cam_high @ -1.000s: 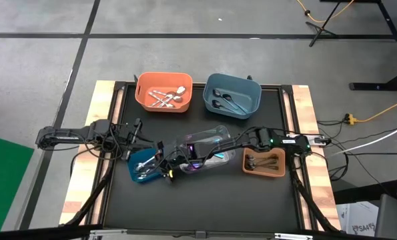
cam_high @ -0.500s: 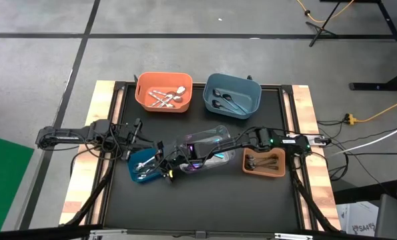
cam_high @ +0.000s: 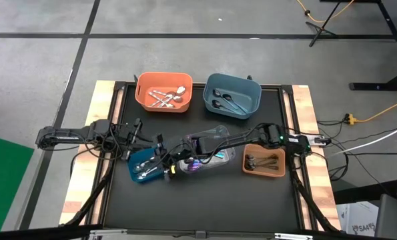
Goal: Sort silverware by color (type)
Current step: Return to Home Position
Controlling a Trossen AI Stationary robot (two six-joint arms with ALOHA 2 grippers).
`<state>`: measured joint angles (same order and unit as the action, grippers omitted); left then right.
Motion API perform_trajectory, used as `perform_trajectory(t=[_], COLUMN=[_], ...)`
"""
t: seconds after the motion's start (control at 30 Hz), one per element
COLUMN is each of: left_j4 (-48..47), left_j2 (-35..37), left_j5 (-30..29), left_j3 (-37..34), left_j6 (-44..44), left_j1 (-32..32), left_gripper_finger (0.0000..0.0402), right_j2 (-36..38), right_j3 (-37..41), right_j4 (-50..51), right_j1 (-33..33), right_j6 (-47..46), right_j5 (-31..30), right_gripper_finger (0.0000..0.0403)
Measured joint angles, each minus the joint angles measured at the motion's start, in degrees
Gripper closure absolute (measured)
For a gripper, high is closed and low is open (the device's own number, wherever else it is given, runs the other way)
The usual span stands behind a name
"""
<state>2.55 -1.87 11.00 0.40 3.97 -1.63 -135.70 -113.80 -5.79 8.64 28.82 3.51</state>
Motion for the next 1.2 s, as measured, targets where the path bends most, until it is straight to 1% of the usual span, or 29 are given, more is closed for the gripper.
perform_trajectory(t=[0.17,0.33,0.57,0.8,1.2], left_j4=[0.0,0.0,0.0,0.0,0.0], left_j2=[0.0,0.0,0.0,0.0,0.0], left_j5=[0.0,0.0,0.0,0.0,-0.4], left_j3=[0.0,0.0,0.0,0.0,0.0], left_j6=[0.0,0.0,0.0,0.0,0.0], left_j1=[0.0,0.0,0.0,0.0,0.0], left_gripper_finger=[0.0298,0.0298,0.0298,0.0298,0.0298], right_j2=[4.4,8.9,16.1,26.2,46.8], right_j3=[0.0,0.0,0.0,0.1,0.1], right_j4=[2.7,9.2,17.5,26.1,49.7], right_j1=[0.0,0.0,0.0,0.0,0.0], right_j6=[0.0,0.0,0.0,0.0,-1.1], right_j5=[0.0,-0.7,-6.8,-7.6,-8.3], right_gripper_finger=[0.0334,0.0334,0.0334,0.0334,0.0334])
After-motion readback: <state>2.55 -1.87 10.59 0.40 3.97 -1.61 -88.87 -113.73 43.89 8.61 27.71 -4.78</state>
